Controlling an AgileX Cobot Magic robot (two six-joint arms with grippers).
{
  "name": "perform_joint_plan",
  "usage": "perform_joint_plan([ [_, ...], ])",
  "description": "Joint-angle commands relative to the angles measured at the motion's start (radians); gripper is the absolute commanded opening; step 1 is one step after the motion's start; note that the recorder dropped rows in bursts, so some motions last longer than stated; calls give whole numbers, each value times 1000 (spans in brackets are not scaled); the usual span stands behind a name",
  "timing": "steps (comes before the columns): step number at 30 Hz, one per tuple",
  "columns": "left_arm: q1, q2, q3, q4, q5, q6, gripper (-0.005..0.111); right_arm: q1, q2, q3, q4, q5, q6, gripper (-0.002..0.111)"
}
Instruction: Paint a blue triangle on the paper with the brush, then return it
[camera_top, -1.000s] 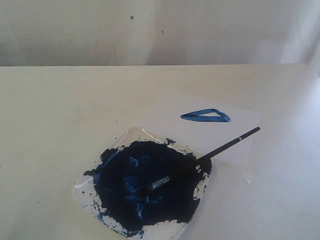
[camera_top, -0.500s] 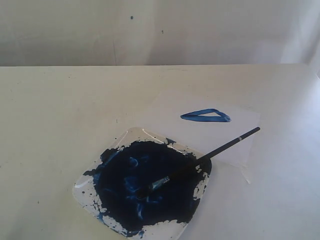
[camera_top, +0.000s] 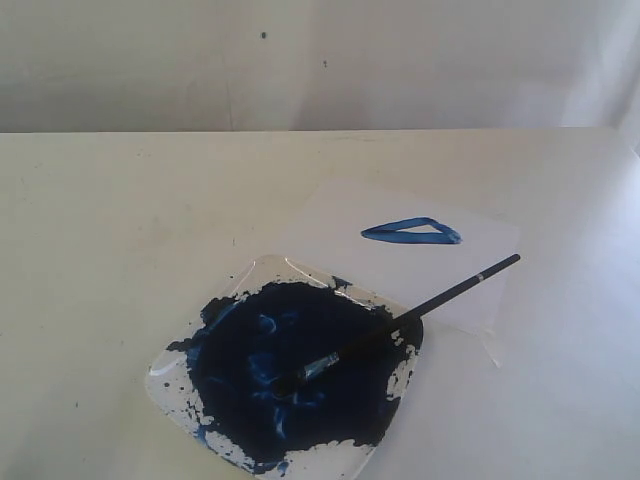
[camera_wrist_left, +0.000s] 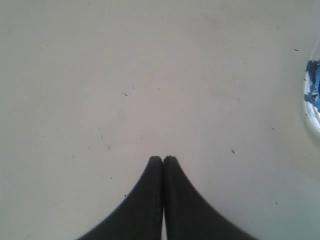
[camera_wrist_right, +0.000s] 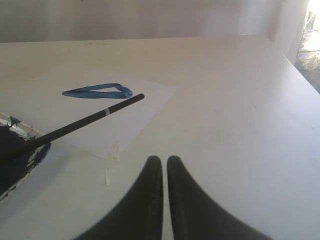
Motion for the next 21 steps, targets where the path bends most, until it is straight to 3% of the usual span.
perform_joint_plan([
  [1,47,-1,4,-4,-3,2,0,2,-5,3,0,-8,3,4],
  [13,42,-1,4,-4,-3,2,0,2,-5,3,0,-8,3,4],
  [17,-20,-1,4,-4,-3,2,0,2,-5,3,0,-8,3,4],
  [21,-26,-1,4,-4,-3,2,0,2,-5,3,0,-8,3,4],
])
